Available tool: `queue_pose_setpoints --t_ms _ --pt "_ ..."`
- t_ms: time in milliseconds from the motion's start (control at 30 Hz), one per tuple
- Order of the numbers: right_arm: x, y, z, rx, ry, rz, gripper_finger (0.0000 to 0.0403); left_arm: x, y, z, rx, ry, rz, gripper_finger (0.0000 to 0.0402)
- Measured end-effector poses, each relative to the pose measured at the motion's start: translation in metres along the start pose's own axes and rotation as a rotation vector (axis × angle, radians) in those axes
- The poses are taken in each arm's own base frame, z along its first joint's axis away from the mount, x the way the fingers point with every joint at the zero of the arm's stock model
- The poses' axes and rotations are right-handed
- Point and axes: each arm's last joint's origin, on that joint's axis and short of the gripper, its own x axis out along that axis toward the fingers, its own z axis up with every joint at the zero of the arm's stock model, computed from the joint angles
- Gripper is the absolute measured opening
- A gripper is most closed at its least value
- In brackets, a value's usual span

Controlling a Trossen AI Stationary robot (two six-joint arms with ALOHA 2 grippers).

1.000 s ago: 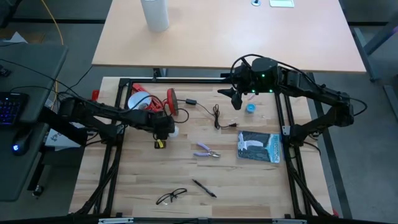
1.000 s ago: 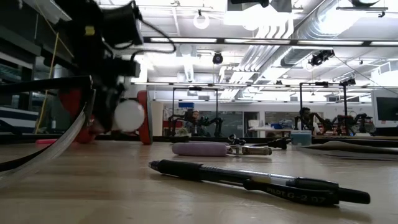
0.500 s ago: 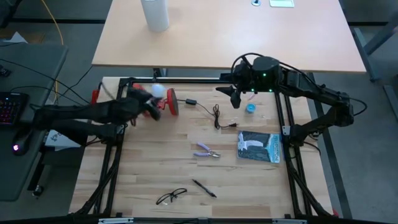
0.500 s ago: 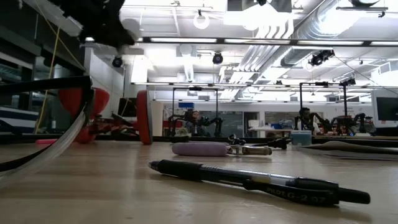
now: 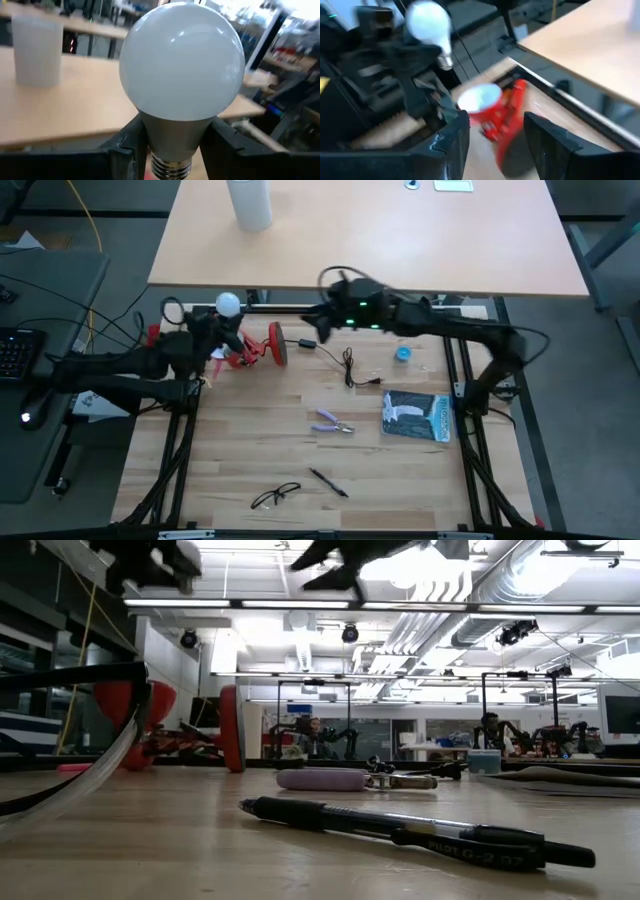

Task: Screw lightbulb
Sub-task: Insert the lightbulb into the desk lamp

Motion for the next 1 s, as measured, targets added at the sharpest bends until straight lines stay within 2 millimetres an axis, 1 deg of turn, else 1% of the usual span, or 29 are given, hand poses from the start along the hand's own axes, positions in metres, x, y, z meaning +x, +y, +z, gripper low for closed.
queue_pose_setpoints --t_ms 67,133,267,400,533,633,667,733,800,900,1000 --pt "0.026 -0.003 -0.005 0.031 -0.022 0.031 0.0177 -0.002 -0.002 0.014 -0.004 -0.029 -0.011 0.0125" --pt "0.046 -0.003 -0.008 0.039 -0.015 0.032 0.0177 -0.004 -0.004 0.027 -0.004 -0.054 -0.02 0.0125" --pt "0.084 -0.006 -0.02 0.056 0.095 -0.061 0.0177 -0.008 -0.006 0.046 0.012 -0.083 -0.042 0.0125" --pt "0.117 -0.009 -0.029 0.058 0.201 -0.153 0.0177 -0.01 -0.007 0.055 0.02 -0.097 -0.053 0.0125" --pt "0.143 -0.01 -0.031 0.077 0.23 -0.218 0.0177 -0.012 -0.006 0.06 0.013 -0.102 -0.07 0.0125" --pt "0.154 -0.015 -0.039 0.101 0.254 -0.308 0.0177 -0.013 -0.005 0.061 0.012 -0.105 -0.08 0.0125" --pt "0.156 -0.018 -0.044 0.129 0.246 -0.317 0.0177 -0.014 -0.005 0.062 0.01 -0.105 -0.082 0.0125" --pt "0.157 -0.025 -0.055 0.192 0.282 -0.352 0.0177 -0.015 -0.004 0.062 0.007 -0.107 -0.088 0.0125" --pt "0.156 -0.029 -0.062 0.246 0.318 -0.387 0.0177 -0.015 -0.005 0.063 0.001 -0.109 -0.107 0.0125" --pt "0.157 -0.027 -0.062 0.26 0.311 -0.386 0.0177 -0.015 -0.004 0.063 -0.01 -0.107 -0.113 0.0125" --pt "0.16 -0.019 -0.06 0.266 0.255 -0.359 0.0177 -0.015 -0.004 0.063 -0.014 -0.107 -0.116 0.0125"
